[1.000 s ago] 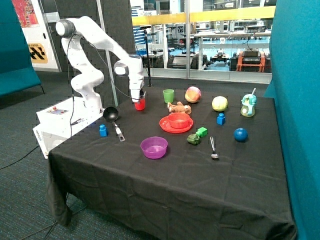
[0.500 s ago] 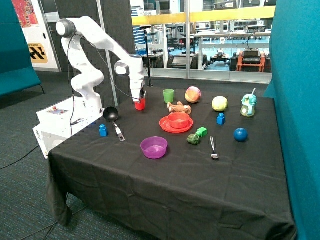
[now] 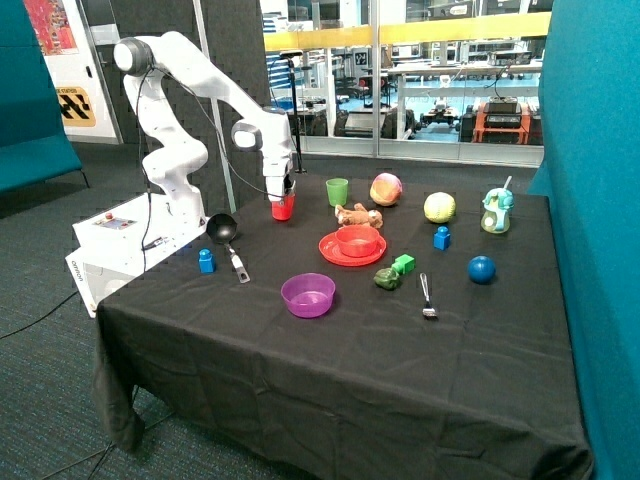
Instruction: Place the bowl on the plate and the cup in the bowl matching the color
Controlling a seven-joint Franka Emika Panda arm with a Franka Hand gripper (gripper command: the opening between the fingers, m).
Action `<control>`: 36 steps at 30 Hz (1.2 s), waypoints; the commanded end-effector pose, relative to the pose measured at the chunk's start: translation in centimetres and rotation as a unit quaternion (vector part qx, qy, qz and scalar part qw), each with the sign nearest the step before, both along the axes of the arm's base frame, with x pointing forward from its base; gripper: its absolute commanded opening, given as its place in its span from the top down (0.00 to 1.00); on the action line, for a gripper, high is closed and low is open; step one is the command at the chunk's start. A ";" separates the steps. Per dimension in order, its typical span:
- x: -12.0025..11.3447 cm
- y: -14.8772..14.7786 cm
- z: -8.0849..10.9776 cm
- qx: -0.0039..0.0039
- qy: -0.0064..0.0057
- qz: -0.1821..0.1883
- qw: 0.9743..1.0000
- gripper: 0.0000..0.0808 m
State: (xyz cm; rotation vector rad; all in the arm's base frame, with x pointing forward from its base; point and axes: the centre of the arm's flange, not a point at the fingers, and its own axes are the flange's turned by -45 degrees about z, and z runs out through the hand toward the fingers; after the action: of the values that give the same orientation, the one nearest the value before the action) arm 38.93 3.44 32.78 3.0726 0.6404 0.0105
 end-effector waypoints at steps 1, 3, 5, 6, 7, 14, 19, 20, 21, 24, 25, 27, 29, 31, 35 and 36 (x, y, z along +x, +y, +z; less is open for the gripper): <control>0.5 0.2 0.8 0.001 0.004 -0.004 1.000 1.00; 0.7 0.3 1.0 0.001 0.004 -0.004 1.000 1.00; 0.9 0.4 1.2 0.001 0.004 -0.004 1.000 1.00; 1.0 0.5 1.4 0.001 0.004 -0.004 1.000 1.00; 1.3 0.5 1.7 0.001 0.004 -0.005 1.000 1.00; 3.7 0.5 3.4 0.001 0.004 -0.015 1.000 1.00; 6.6 0.2 4.9 0.001 0.004 -0.024 1.000 1.00; 7.6 0.1 5.4 0.001 0.004 -0.031 1.000 1.00; 8.3 0.0 5.7 0.001 0.004 -0.035 0.999 1.00; 9.9 -0.1 6.3 0.001 0.004 -0.043 0.999 1.00; 10.6 -0.2 6.6 0.001 0.004 -0.047 0.999 1.00; 11.9 -0.3 7.0 0.001 0.004 -0.053 0.999 1.00; 13.1 -0.3 7.3 0.001 0.004 -0.057 0.998 1.00; 14.4 -0.3 7.6 0.001 0.004 -0.064 0.998 1.00; 17.1 -0.4 8.0 0.001 0.003 -0.077 0.997 1.00; 17.7 -0.5 8.1 0.001 0.003 -0.081 0.997 1.00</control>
State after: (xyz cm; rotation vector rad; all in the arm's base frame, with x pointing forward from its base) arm 50.84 3.27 39.27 3.1106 0.4807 0.0058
